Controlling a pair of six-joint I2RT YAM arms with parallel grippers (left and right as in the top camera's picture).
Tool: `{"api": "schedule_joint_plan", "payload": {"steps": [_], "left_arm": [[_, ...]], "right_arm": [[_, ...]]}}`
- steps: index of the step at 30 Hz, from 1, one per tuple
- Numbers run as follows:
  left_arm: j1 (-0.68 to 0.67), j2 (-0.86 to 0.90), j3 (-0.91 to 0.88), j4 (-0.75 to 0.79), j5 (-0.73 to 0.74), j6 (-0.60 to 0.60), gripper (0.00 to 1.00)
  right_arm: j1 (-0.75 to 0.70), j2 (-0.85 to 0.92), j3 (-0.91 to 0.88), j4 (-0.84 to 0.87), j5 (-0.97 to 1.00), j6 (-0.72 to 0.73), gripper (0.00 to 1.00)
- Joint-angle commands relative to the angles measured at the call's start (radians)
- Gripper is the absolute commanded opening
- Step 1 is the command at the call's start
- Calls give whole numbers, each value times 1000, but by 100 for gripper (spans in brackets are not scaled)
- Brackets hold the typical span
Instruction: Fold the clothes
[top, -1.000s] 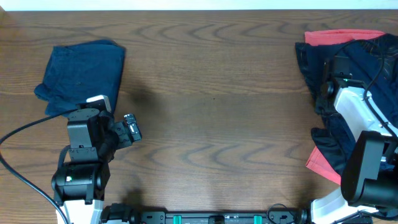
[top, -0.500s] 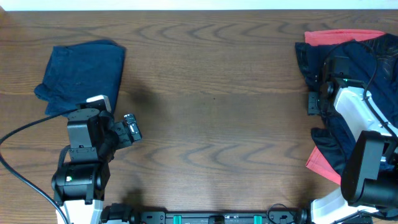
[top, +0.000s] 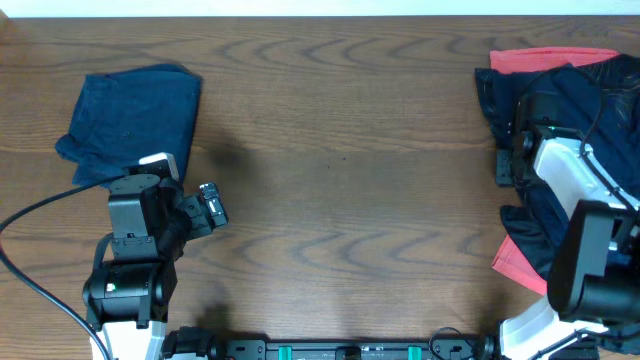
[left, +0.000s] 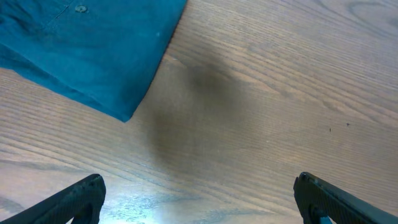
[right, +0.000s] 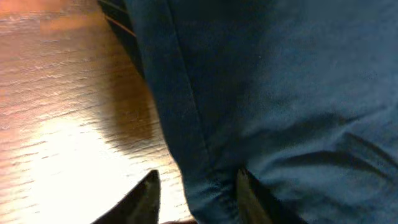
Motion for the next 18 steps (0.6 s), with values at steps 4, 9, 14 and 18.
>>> {"api": "schedule_joint_plan", "payload": {"steps": [4, 9, 14, 18], "left_arm": [[5, 3, 16, 0, 11, -10, 98], [5, 3, 16, 0, 11, -10, 98], [5, 3, 16, 0, 11, -10, 98], [5, 3, 16, 0, 11, -10, 98]], "right_arm": [[-3, 3, -4, 10, 87, 82, 1], [-2, -54, -2, 11, 93, 96, 1], [35, -172, 9, -8, -49, -36, 1], [115, -284, 14, -51, -210, -98, 1]]}}
